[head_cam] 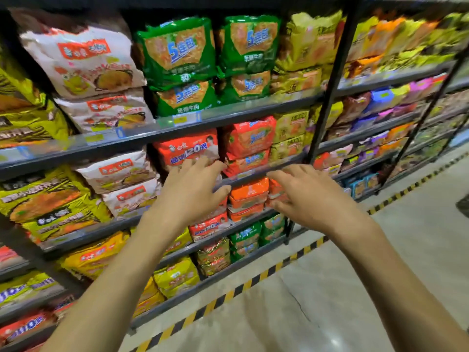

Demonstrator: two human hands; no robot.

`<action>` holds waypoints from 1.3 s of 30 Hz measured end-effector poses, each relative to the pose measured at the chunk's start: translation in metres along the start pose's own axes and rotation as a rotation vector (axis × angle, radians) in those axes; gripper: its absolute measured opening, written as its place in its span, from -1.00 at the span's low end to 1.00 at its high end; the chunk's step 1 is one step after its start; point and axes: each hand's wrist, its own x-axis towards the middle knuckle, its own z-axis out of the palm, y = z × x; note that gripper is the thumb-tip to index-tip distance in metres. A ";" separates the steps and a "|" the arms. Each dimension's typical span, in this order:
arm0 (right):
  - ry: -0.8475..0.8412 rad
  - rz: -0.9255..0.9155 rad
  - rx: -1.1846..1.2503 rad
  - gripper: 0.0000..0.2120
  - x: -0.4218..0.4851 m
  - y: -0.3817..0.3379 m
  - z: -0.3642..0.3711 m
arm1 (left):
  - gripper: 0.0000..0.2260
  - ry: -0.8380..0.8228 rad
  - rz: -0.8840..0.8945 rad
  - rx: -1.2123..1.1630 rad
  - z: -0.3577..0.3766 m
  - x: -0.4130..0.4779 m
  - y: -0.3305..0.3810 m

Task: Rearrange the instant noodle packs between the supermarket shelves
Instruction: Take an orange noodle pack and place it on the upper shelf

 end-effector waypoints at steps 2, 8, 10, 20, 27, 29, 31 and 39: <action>-0.011 0.044 0.012 -0.43 -0.009 0.022 -0.001 | -0.52 -0.017 0.057 -0.002 0.001 0.012 0.021; -0.041 0.156 0.036 -0.42 -0.014 0.089 -0.006 | -0.51 -0.054 0.154 0.017 -0.003 0.062 0.077; -0.041 0.184 0.028 -0.42 -0.010 0.113 -0.005 | -0.51 -0.056 0.176 0.011 -0.005 0.082 0.099; -0.072 0.289 0.017 -0.45 0.017 0.253 -0.008 | -0.52 -0.076 0.245 0.023 0.004 0.198 0.211; -0.168 0.397 0.119 -0.37 0.015 0.348 0.006 | -0.48 -0.168 0.335 0.050 0.013 0.262 0.301; -0.171 0.421 0.140 -0.38 0.015 0.379 0.005 | -0.50 -0.195 0.350 0.075 0.017 0.279 0.327; -0.157 0.425 0.150 -0.40 0.014 0.411 0.005 | -0.52 -0.211 0.359 0.105 0.021 0.295 0.354; -0.127 0.396 0.126 -0.37 -0.001 0.560 0.007 | -0.54 -0.079 0.288 0.077 0.030 0.358 0.491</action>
